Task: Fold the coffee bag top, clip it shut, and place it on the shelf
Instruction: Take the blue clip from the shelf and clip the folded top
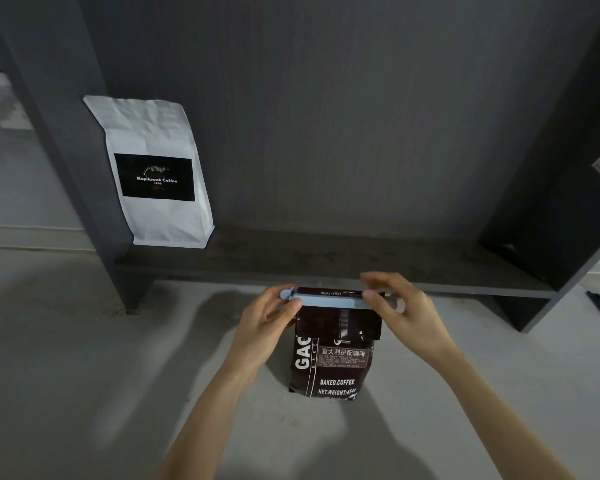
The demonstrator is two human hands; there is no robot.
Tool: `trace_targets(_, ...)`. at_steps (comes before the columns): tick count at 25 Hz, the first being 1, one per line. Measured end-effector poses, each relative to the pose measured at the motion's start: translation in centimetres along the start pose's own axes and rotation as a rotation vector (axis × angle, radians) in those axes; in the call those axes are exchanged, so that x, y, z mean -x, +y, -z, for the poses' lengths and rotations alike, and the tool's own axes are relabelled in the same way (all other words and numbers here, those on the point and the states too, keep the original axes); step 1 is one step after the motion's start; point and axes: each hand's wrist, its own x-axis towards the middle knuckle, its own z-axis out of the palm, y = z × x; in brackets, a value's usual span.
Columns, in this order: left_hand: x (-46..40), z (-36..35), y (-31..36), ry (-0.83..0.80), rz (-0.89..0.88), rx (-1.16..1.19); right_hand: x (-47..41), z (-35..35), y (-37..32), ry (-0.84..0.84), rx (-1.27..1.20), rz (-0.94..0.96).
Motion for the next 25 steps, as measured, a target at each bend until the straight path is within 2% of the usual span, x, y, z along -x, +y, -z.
trace_targets(3,-0.2,-0.1,-0.2,0.011,0.008,0.002,-1.2,-0.2,-2.0,-0.114,0.308,0.186)
trace_targets(5,-0.2,-0.1,-0.3,0.016,0.001,0.008,-1.9,-1.2,-3.1,-0.216,0.441,0.197)
trace_targets(7,-0.2,-0.1,-0.4,0.033,-0.018,0.016,-2.0,-1.9,-3.6,-0.271,0.421,0.156)
trace_targets(12,-0.1,-0.5,-0.7,0.073,-0.046,0.025,-1.6,-2.4,-3.4,-0.209,0.436,0.15)
trace_targets(25,0.0,-1.2,-0.6,0.084,-0.085,0.033,-1.2,-2.3,-3.0,-0.172,0.426,0.145)
